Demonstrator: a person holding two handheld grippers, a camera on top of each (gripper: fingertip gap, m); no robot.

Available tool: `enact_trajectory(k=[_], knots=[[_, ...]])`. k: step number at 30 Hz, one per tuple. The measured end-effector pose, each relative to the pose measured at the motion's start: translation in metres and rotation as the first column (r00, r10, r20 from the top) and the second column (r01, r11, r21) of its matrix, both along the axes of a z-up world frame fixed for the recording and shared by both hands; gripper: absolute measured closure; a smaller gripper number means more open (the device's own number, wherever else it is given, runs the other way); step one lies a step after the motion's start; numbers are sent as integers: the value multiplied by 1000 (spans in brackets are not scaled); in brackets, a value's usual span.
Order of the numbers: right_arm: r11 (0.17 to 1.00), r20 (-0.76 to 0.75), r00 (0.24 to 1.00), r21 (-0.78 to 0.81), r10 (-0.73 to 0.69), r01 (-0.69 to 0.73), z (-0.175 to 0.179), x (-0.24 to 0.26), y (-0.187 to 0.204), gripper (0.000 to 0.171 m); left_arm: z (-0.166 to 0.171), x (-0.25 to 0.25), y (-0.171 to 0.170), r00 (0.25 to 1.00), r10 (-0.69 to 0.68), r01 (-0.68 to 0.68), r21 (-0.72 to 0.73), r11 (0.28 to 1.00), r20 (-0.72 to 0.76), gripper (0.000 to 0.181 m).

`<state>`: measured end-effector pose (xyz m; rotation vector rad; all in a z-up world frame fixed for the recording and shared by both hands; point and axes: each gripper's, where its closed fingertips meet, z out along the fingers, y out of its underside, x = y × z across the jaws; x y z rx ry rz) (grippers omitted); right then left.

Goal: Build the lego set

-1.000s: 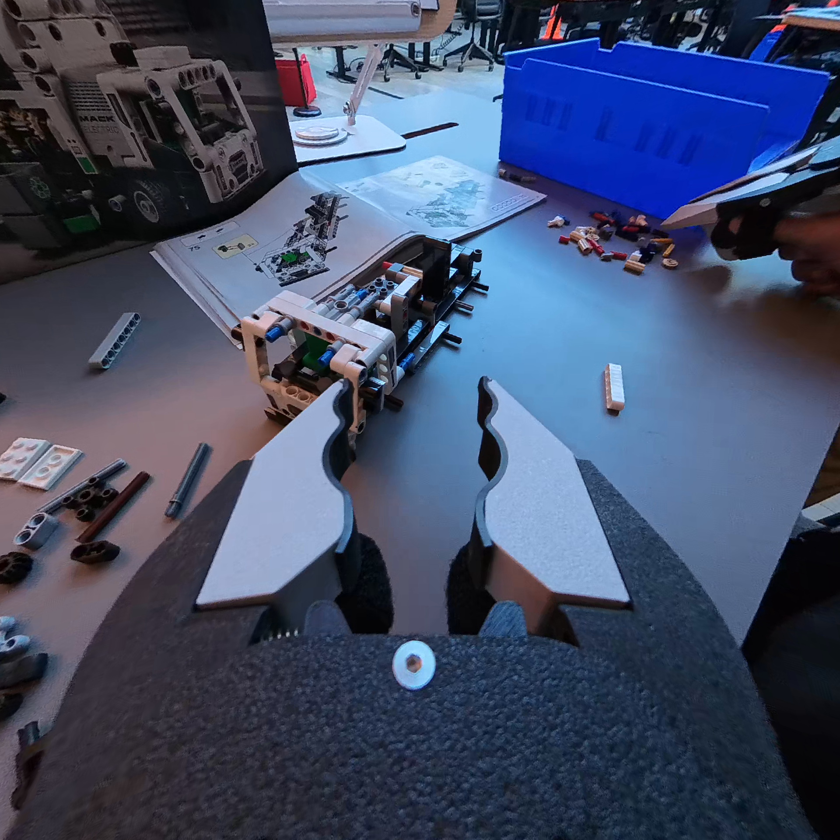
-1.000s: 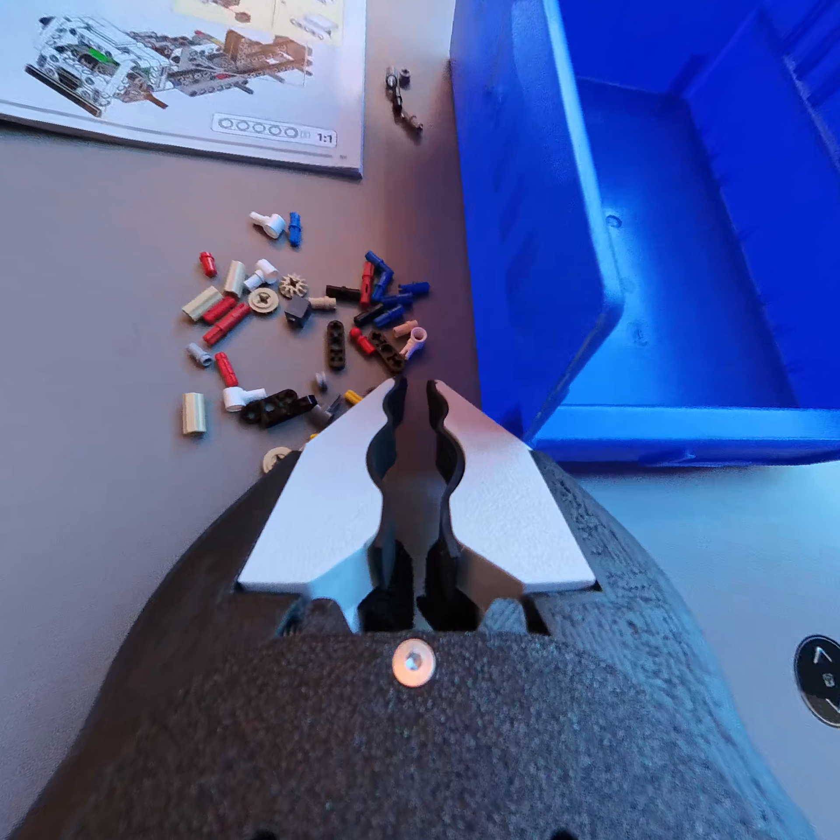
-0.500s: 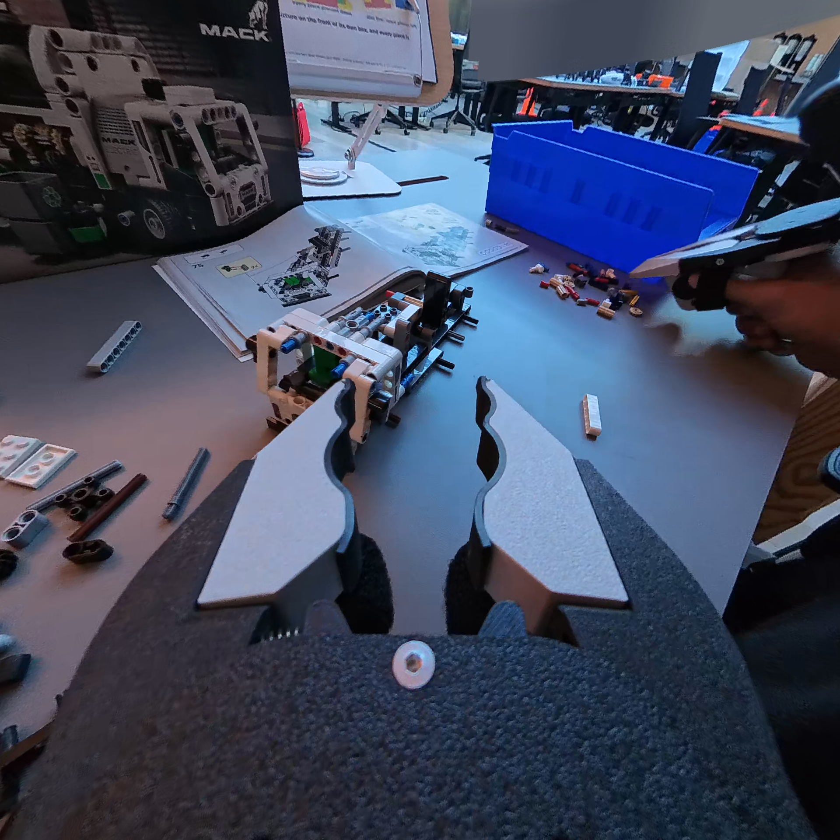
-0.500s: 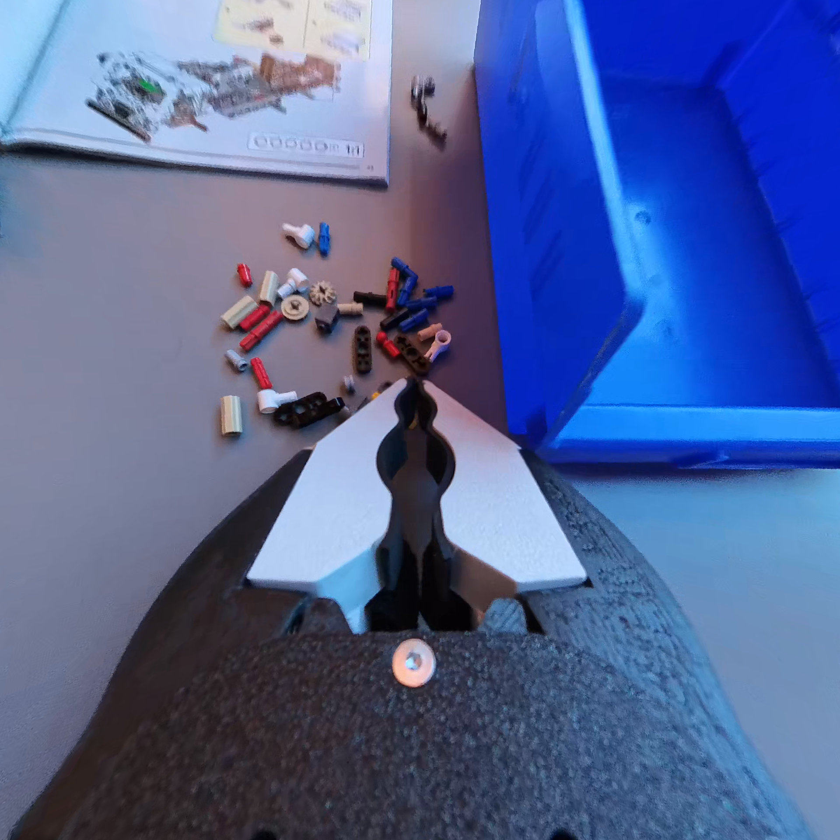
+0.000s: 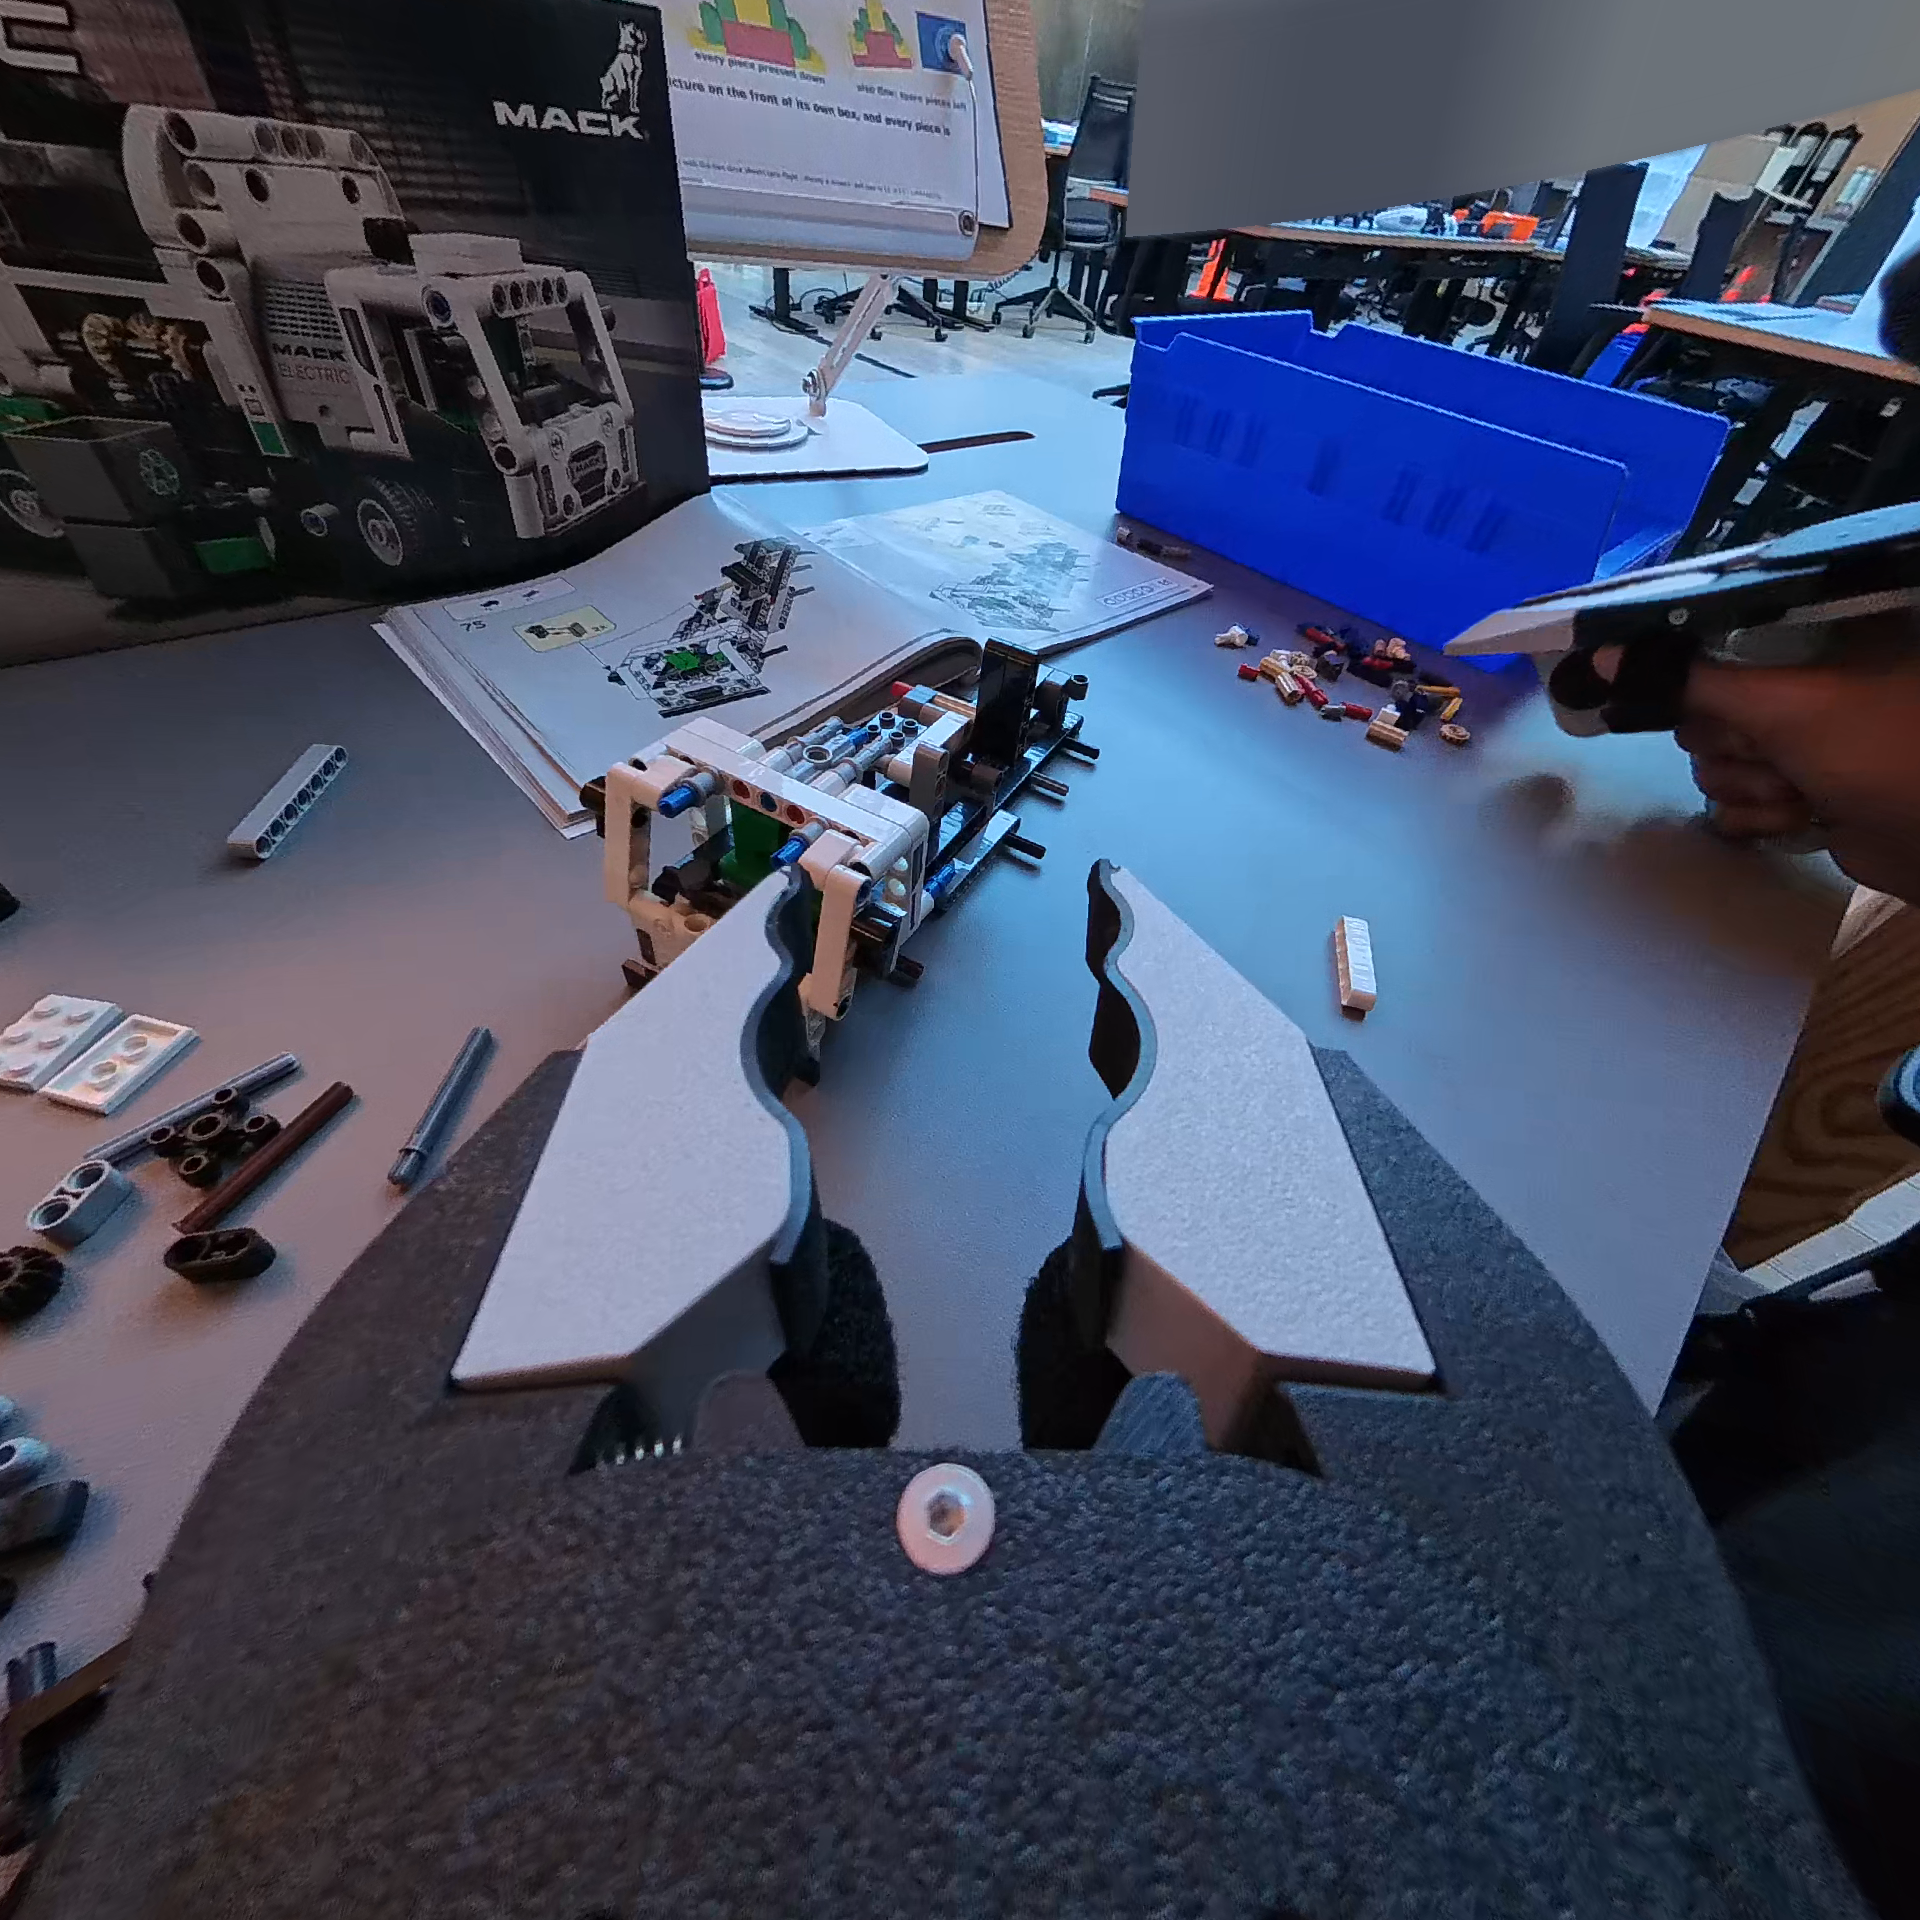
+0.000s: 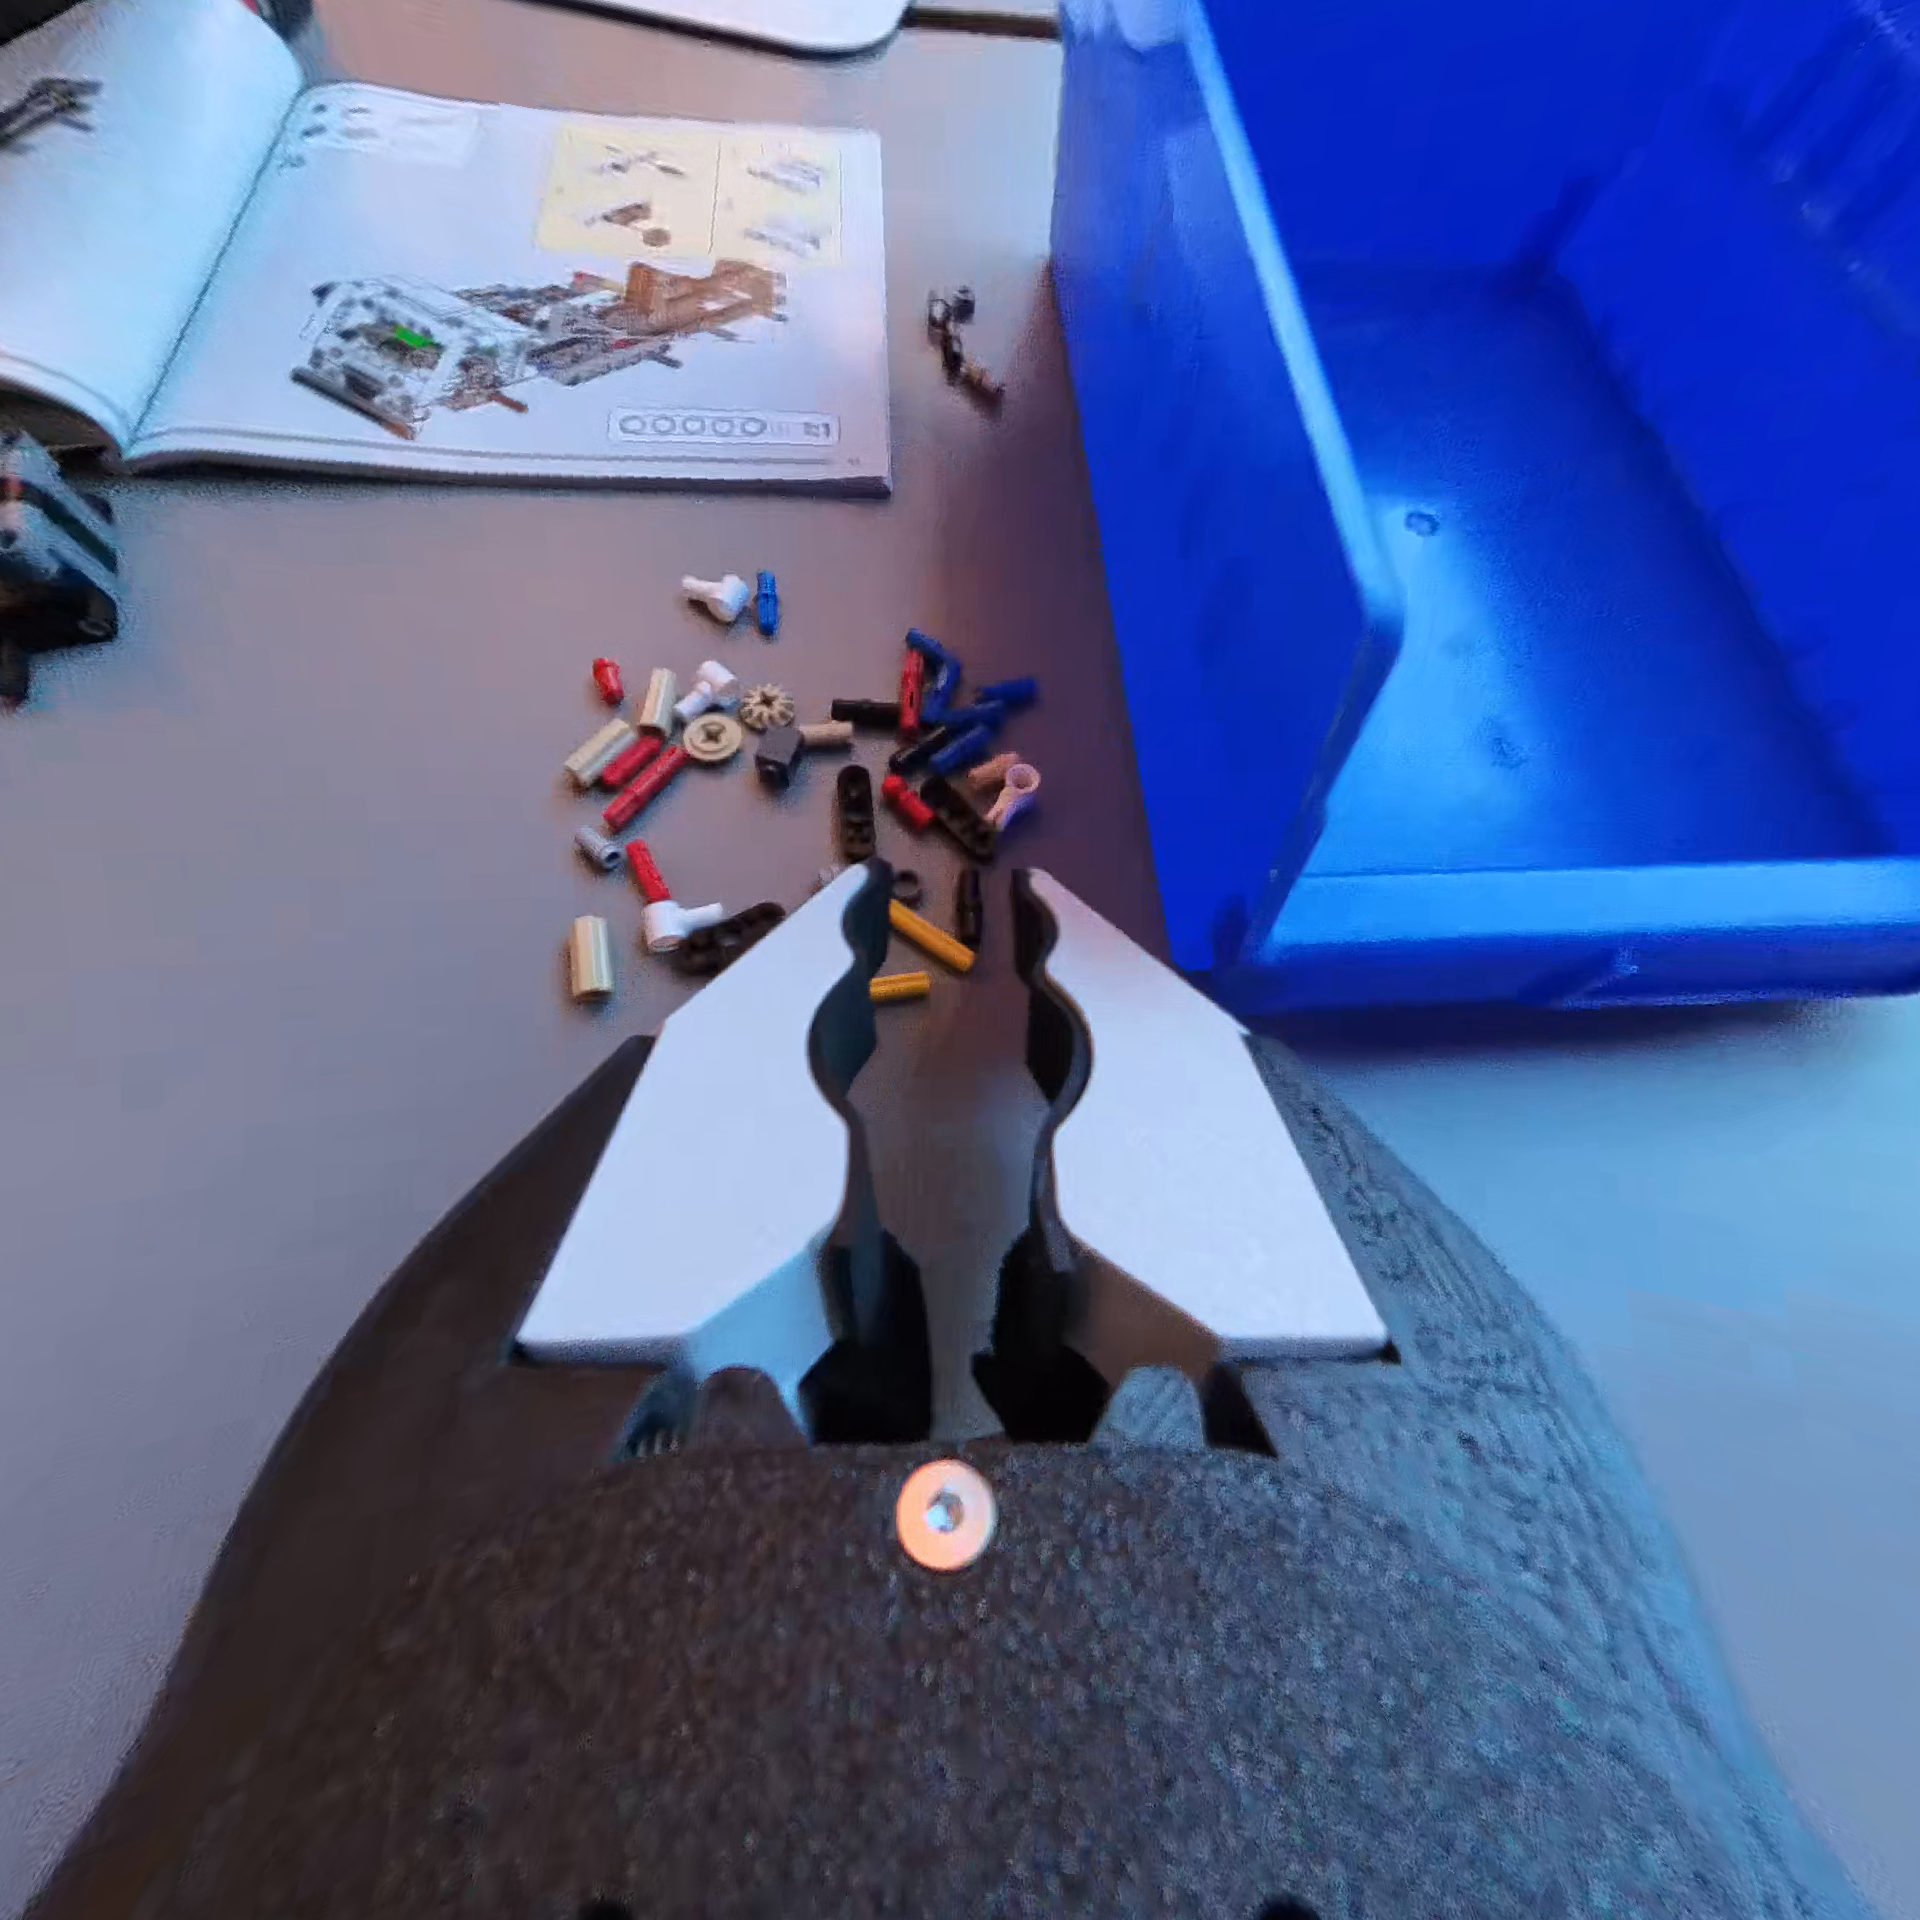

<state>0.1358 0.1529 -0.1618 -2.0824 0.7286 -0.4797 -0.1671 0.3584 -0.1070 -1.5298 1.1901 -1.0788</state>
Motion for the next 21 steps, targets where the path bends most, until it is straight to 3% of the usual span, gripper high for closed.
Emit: enact_trajectory(k=[10,13,17,19,21], knots=[[995,-131,991,-100,-32,19,-22,8,0,155,2,-1,2,1000,-5,6,-30,1000,21,129],[994,-132,990,-105,-39,25,-22,10,-1,166,4,-2,2,999,-7,9,-44,999,31,130],[996,-113,994,-88,-7,-3,-19,7,2,166,6,-3,3,999,-6,9,-56,998,47,130],[997,-47,996,-8,81,-82,-1,-5,17,166,6,-4,4,999,-7,10,-59,998,53,130],[946,-16,947,60,321,-319,15,-51,51,167,7,-4,4,998,-6,9,-59,998,56,131]])
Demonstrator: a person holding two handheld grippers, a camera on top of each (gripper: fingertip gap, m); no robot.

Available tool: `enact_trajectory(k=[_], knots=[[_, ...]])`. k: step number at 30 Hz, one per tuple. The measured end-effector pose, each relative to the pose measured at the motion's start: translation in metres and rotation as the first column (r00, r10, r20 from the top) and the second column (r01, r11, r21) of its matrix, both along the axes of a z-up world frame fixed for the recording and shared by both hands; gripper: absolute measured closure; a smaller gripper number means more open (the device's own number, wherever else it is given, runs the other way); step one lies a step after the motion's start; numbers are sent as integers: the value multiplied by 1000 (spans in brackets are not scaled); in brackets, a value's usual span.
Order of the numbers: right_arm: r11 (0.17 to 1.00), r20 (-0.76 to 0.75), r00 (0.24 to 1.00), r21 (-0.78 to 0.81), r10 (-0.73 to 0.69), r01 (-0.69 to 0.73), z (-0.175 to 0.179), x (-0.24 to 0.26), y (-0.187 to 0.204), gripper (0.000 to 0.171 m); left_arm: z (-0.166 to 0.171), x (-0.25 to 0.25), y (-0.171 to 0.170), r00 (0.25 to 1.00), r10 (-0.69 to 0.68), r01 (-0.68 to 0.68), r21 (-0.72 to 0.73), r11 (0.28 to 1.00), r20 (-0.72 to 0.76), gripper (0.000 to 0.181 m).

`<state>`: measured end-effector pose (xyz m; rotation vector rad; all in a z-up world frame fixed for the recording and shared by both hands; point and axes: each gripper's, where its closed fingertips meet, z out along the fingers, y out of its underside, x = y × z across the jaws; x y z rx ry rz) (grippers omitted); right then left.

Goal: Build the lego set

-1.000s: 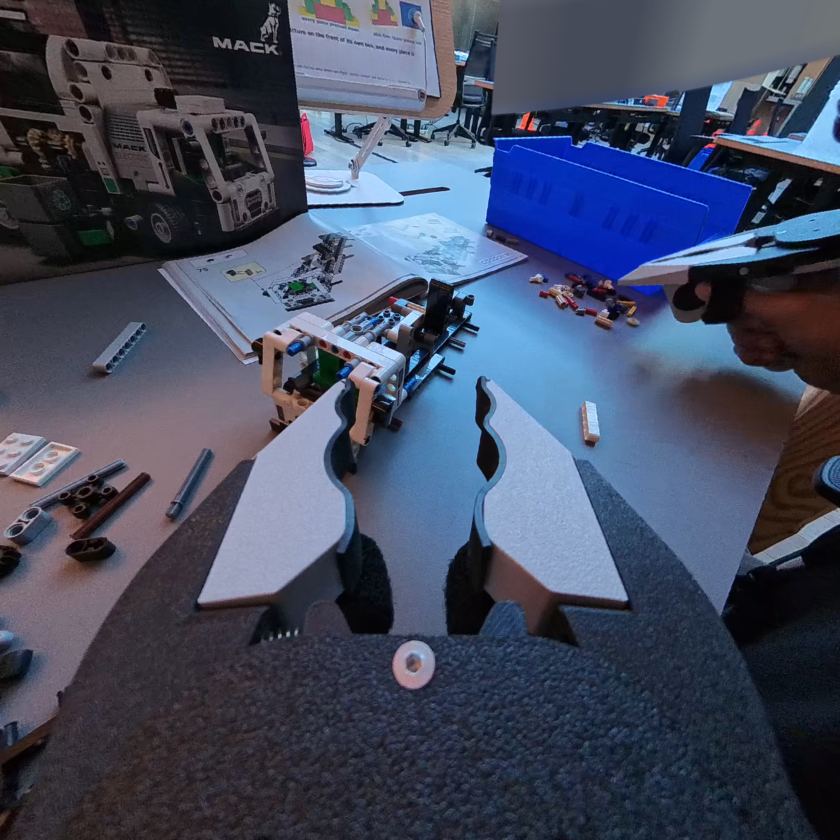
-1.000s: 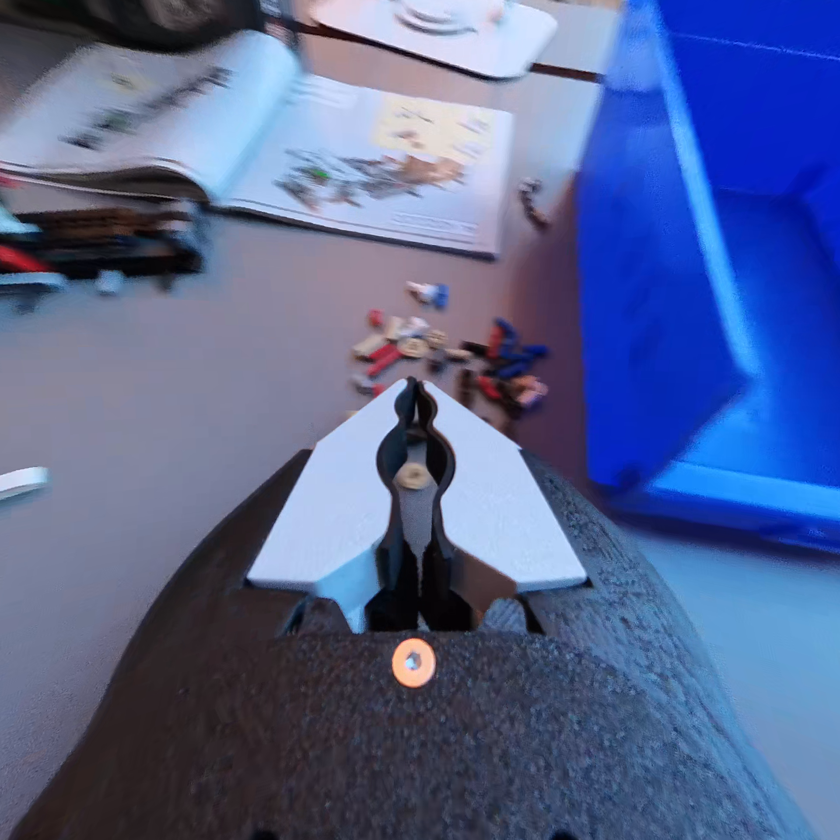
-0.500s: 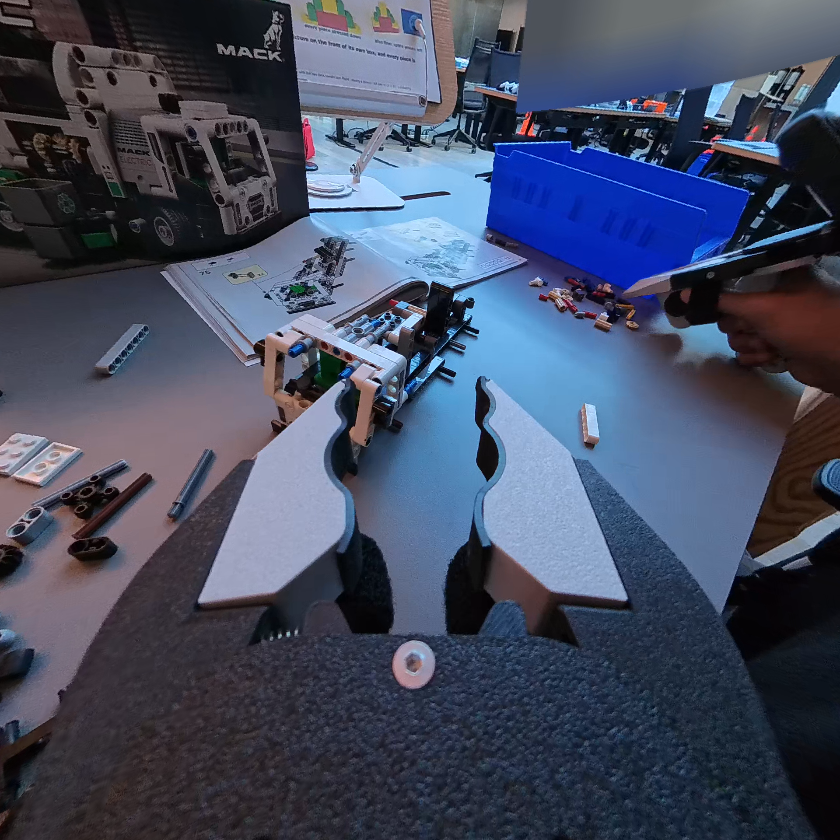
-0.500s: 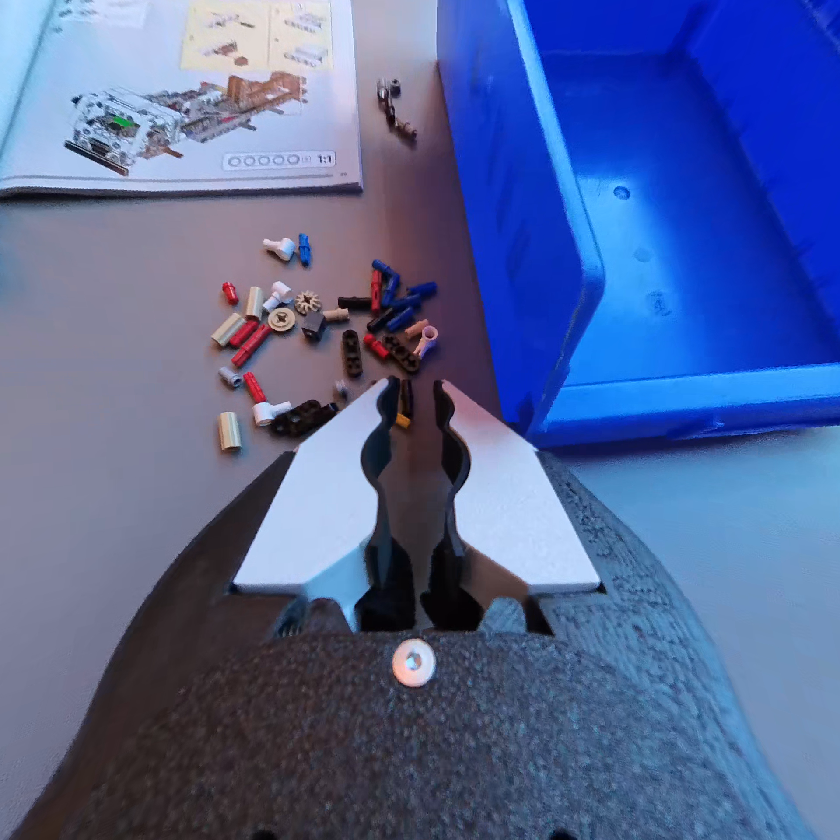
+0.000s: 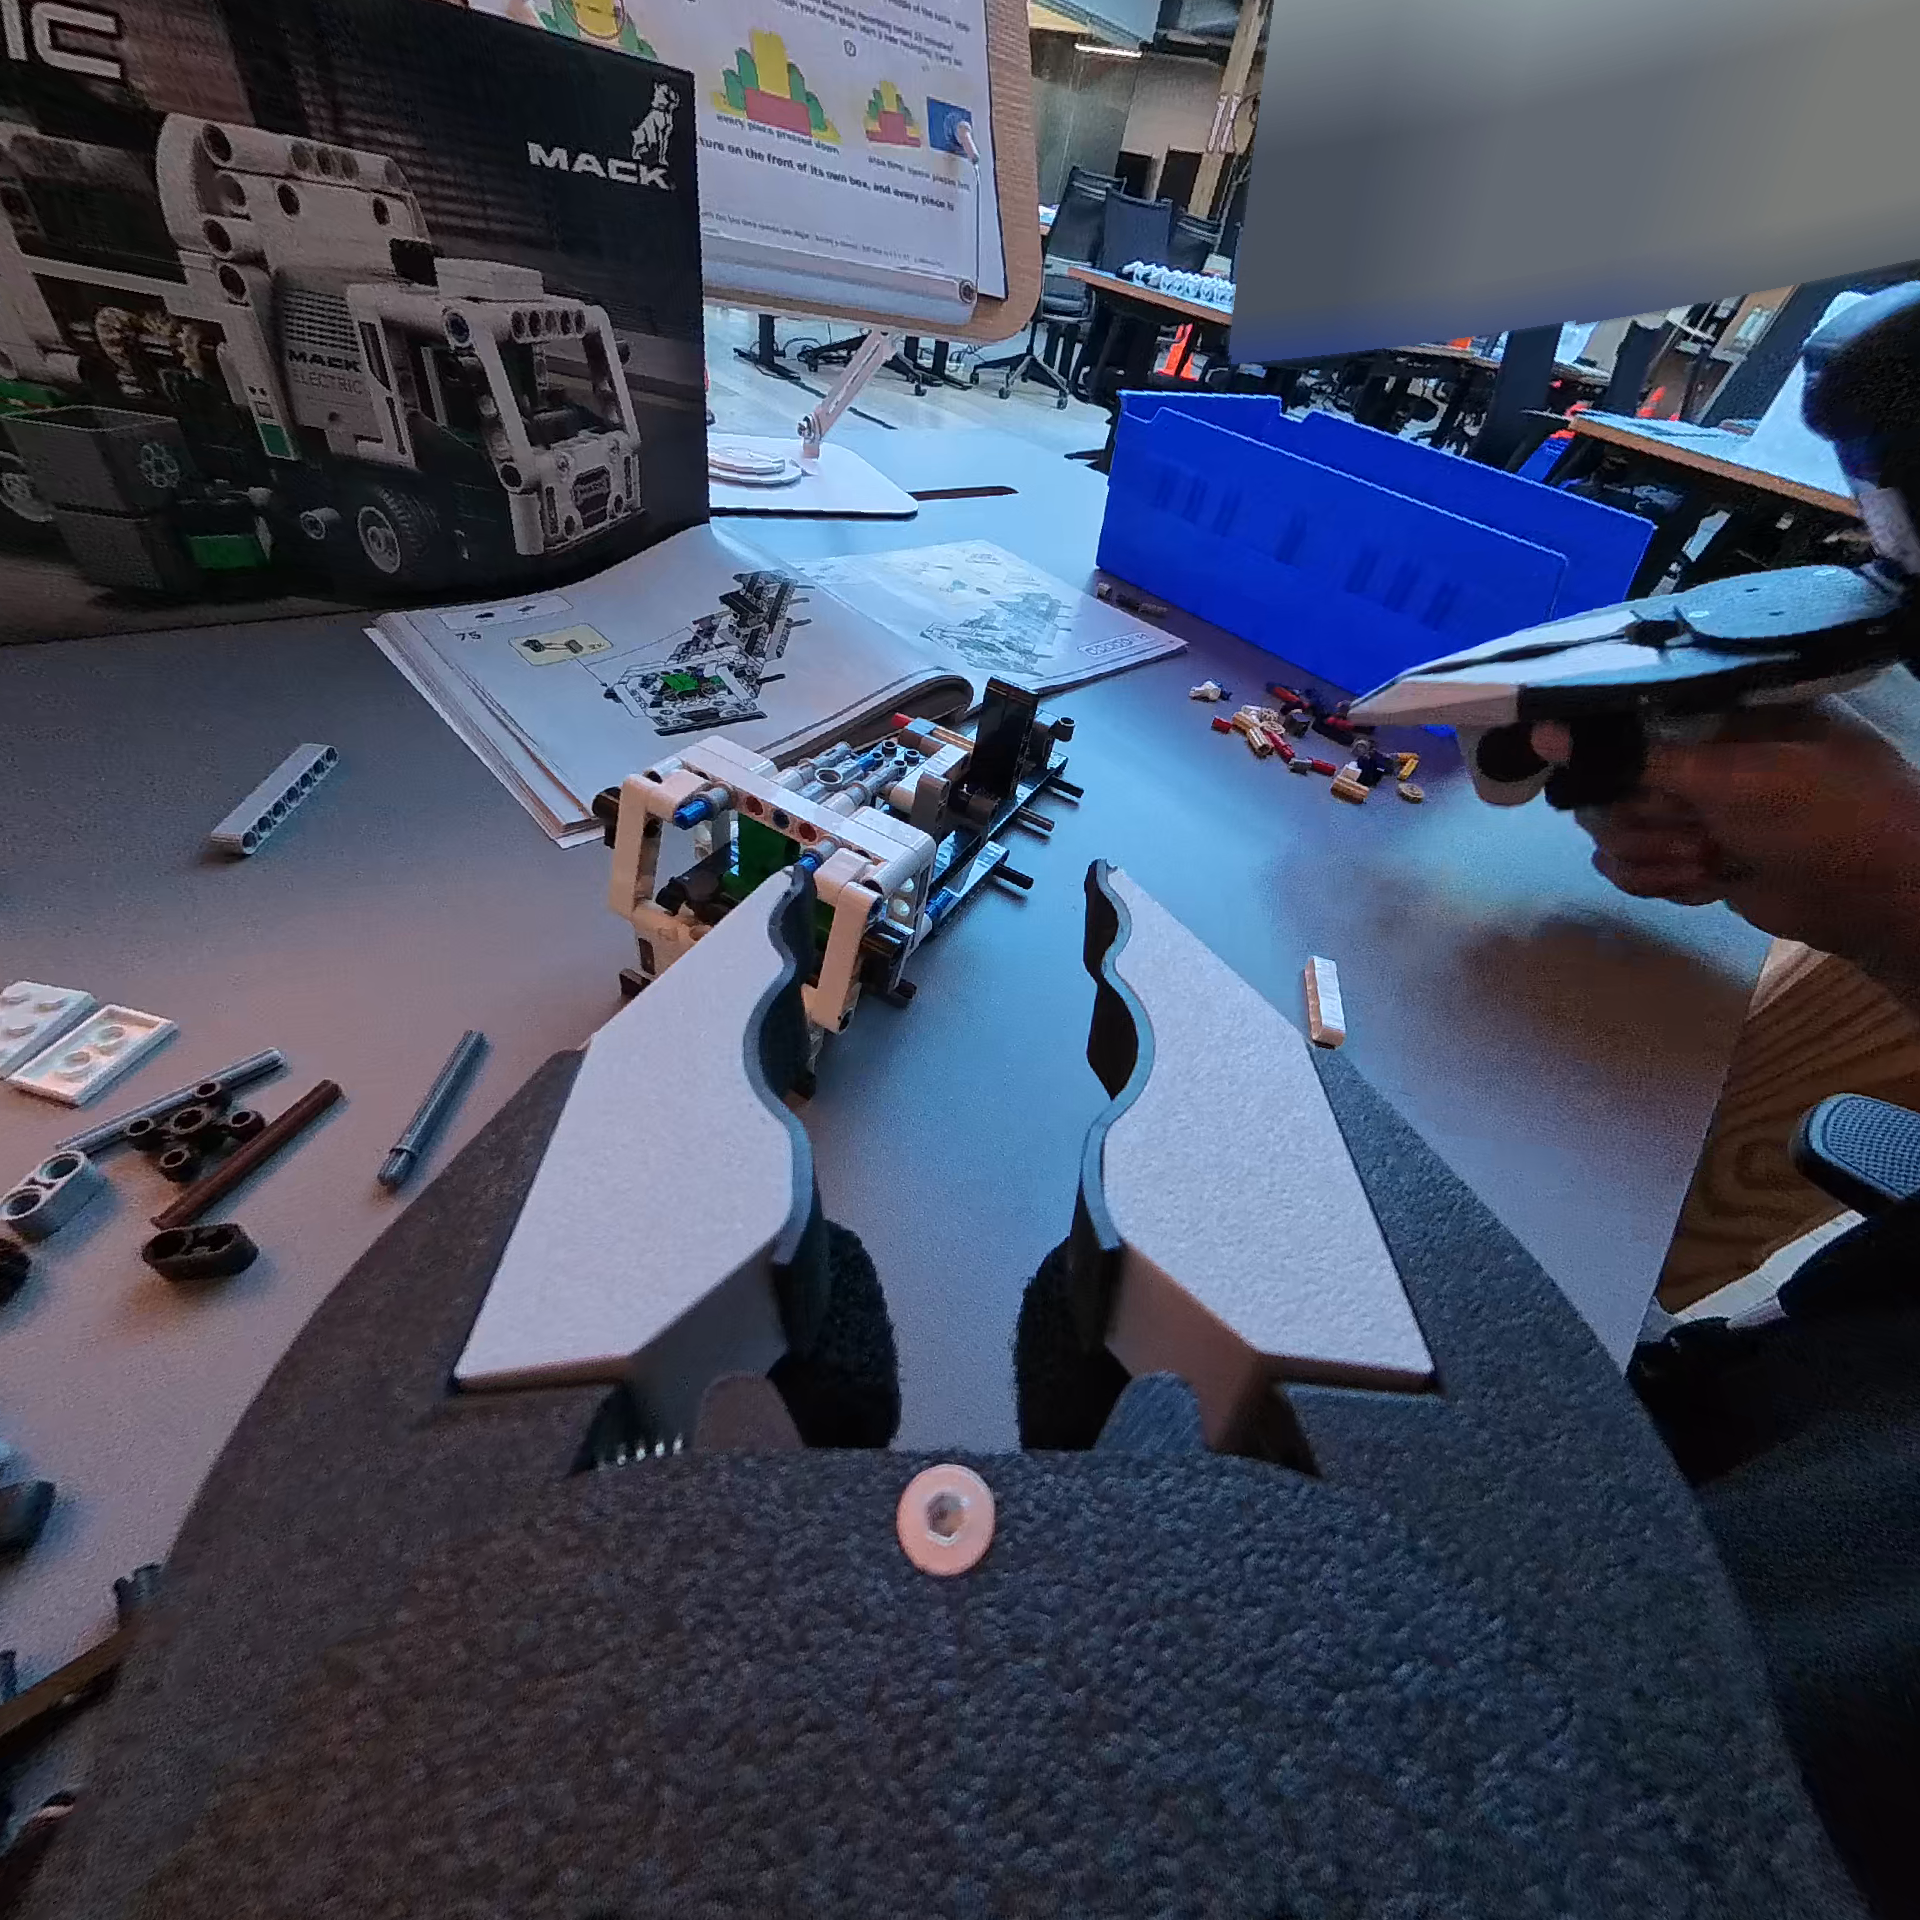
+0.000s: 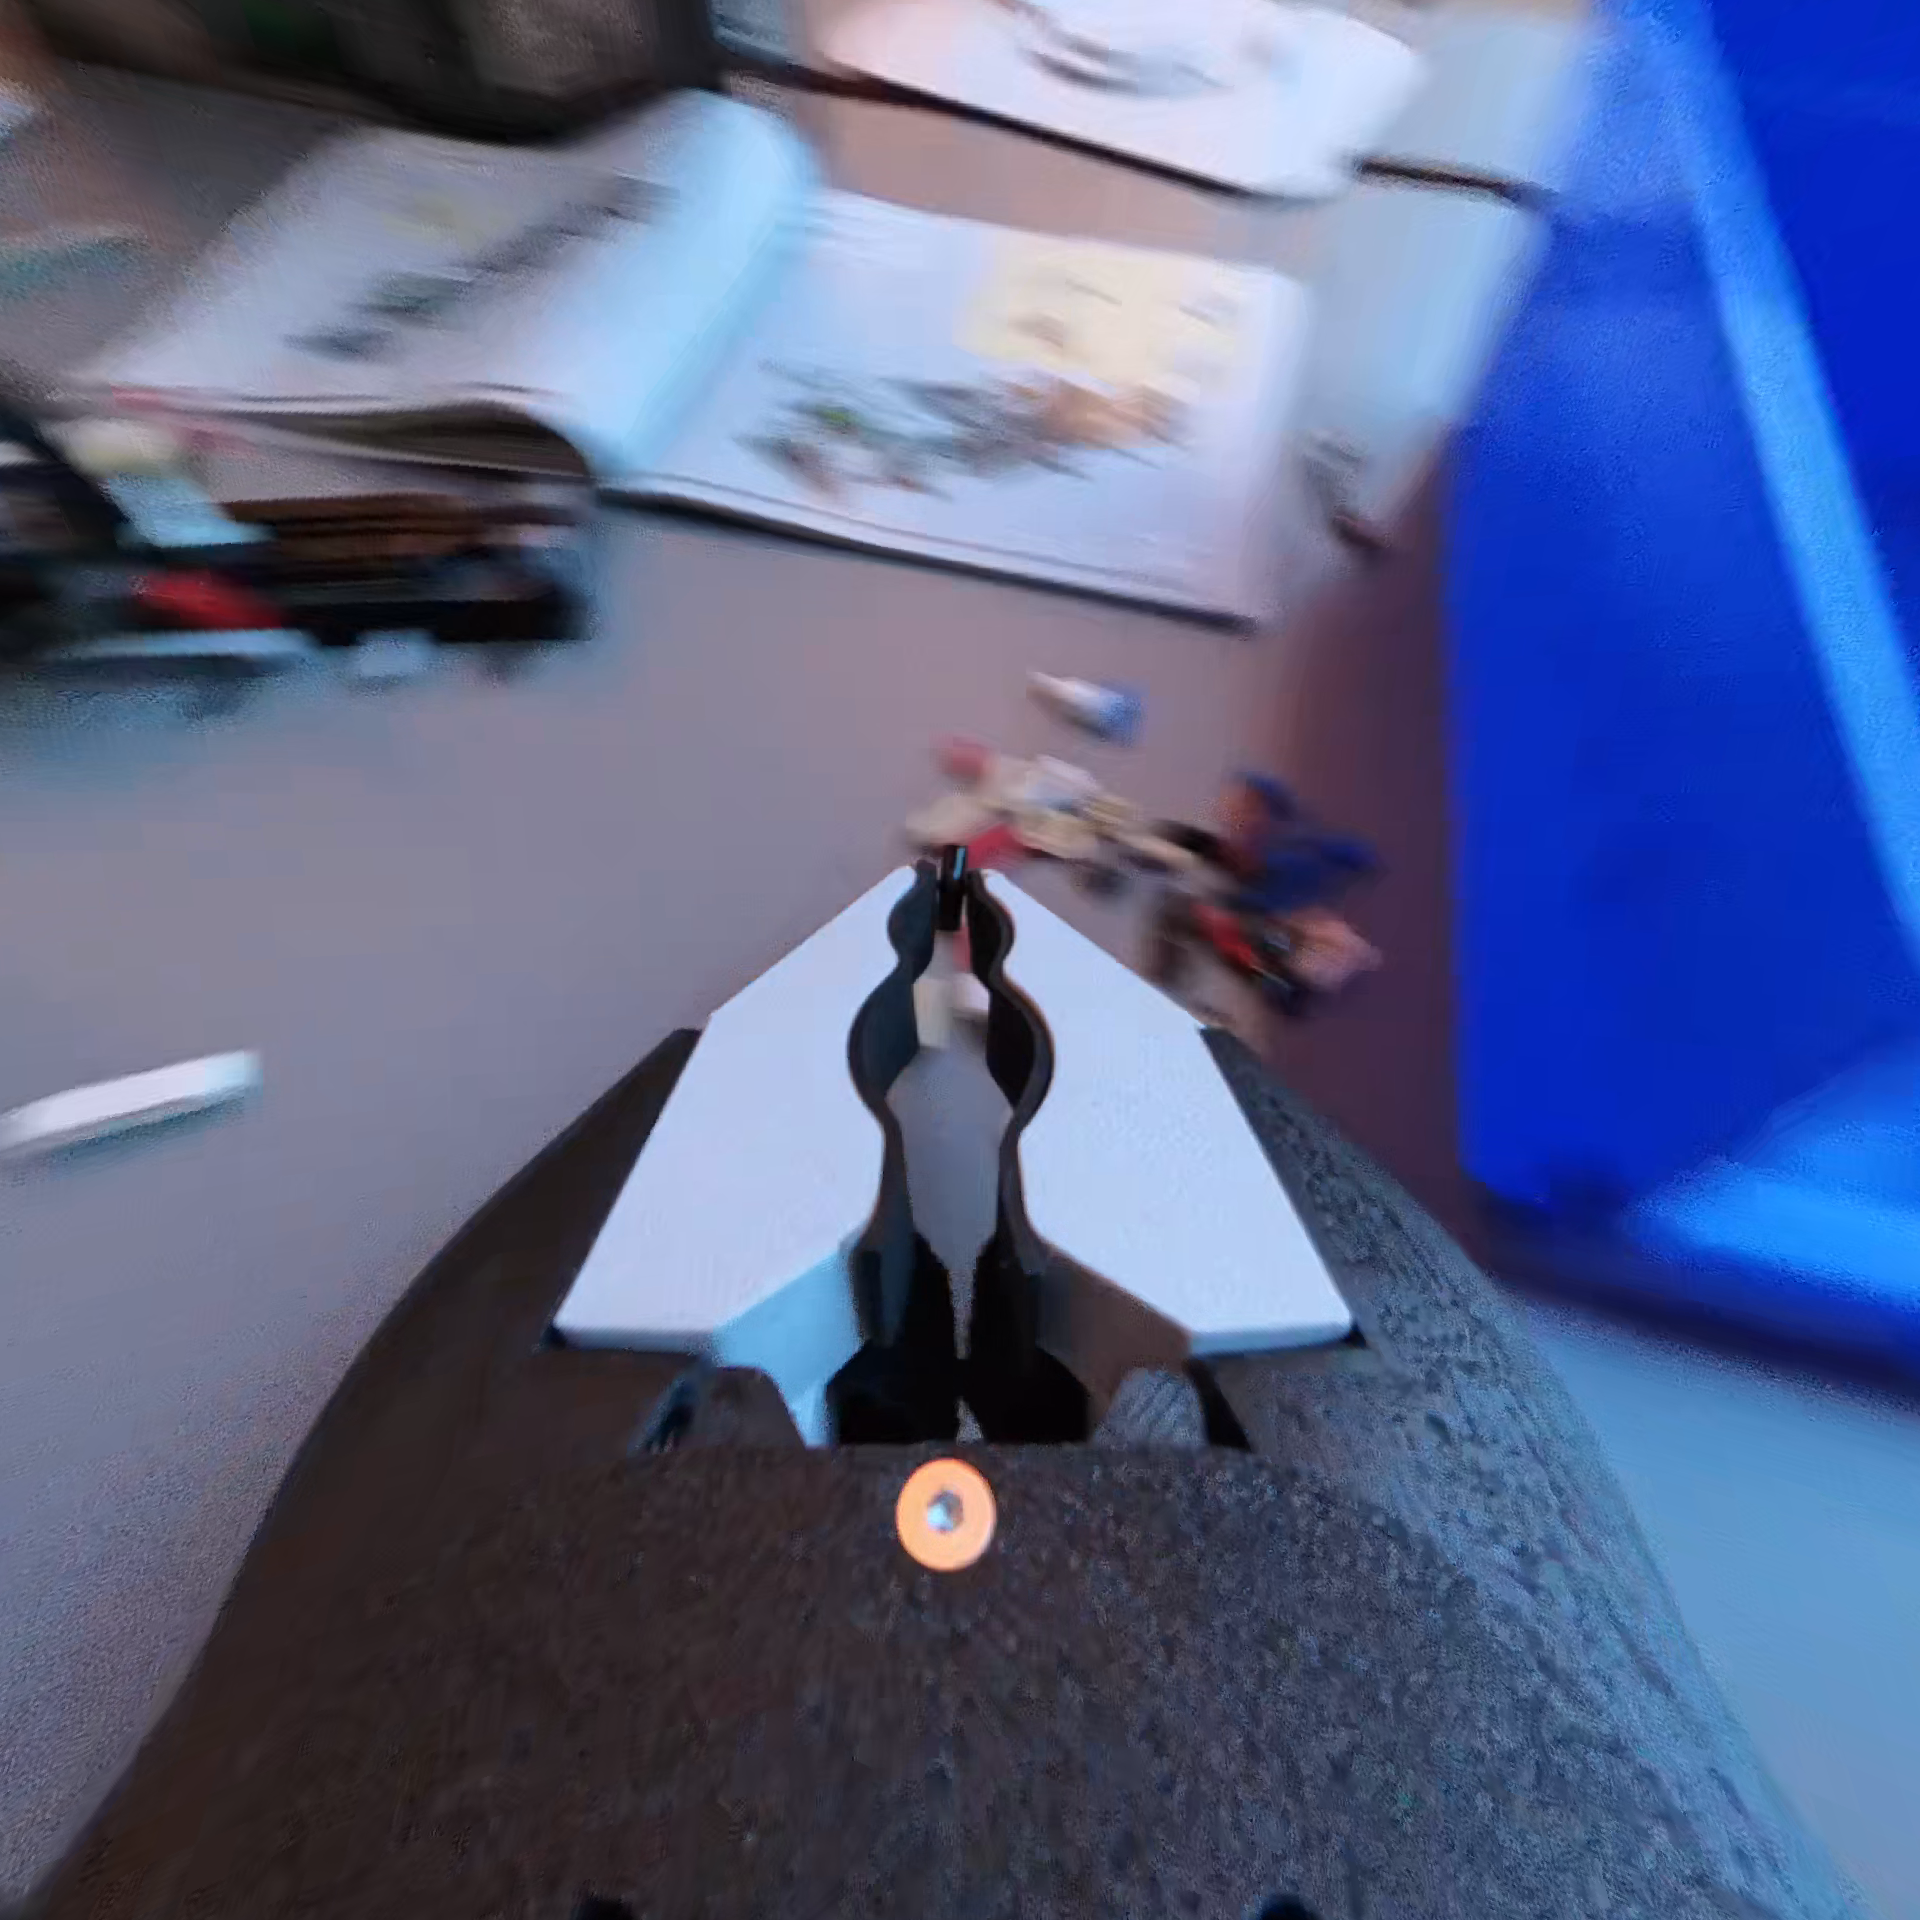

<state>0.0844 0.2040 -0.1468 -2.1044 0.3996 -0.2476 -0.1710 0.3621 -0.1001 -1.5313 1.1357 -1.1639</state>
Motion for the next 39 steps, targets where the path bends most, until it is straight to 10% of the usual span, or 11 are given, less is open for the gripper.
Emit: enact_trajectory(k=[5,17,24,39], knots=[[909,-47,910,-55,411,-413,-17,-100,43,167,-1,1,-1,1000,3,-2,17,1000,-9,130],[903,-101,918,-166,383,-396,-36,-96,43,158,-2,1,-2,1000,-4,4,21,1000,-15,130],[990,15,991,-51,-131,132,-2,45,3,153,0,0,-1,1000,-4,4,8,1000,2,130],[929,86,957,-229,-278,291,-35,76,-12,160,1,0,0,1000,-17,18,-24,1000,15,131]])
